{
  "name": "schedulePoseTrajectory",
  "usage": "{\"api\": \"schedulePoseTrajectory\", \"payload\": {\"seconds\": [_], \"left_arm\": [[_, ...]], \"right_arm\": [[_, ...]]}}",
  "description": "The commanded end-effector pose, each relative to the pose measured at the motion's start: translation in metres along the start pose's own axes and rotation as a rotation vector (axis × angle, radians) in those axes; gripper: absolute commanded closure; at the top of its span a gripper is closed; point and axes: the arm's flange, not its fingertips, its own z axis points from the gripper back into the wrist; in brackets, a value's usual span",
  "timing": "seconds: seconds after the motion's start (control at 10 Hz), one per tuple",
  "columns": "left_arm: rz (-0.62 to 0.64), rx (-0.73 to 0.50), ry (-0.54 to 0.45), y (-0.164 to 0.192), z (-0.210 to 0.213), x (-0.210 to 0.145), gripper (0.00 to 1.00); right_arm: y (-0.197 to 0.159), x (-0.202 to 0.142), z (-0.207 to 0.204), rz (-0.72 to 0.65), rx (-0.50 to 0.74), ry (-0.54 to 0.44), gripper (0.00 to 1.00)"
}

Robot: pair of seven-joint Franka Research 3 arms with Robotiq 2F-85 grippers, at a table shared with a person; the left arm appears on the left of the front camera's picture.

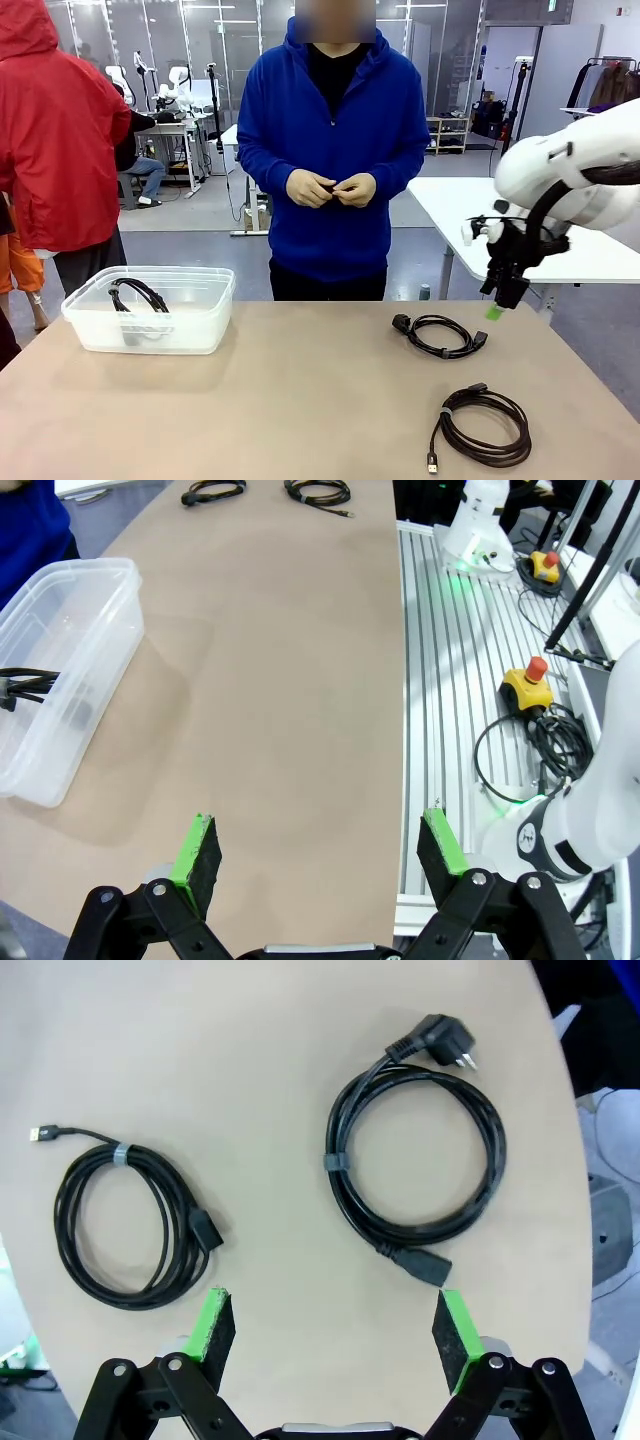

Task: Organize and store the cables.
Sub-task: Place the Power Cable into the Organizing box.

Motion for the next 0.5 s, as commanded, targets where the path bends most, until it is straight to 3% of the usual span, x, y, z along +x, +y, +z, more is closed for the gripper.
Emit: {"api": "schedulePoseTrajectory", "payload": {"seconds": [0.0, 0.4], "left_arm": [[-0.003, 0.009, -0.013, 0.000, 0.000, 0.002, 0.00], [-0.003, 0.009, -0.013, 0.000, 0.000, 0.002, 0.00]], "right_arm": [[-0.010, 0.028, -0.019, -0.006, 0.043, 0.106, 0.00], [-0.014, 0.041, -0.084, -0.077, 0.056, 0.074, 0.00]]}}
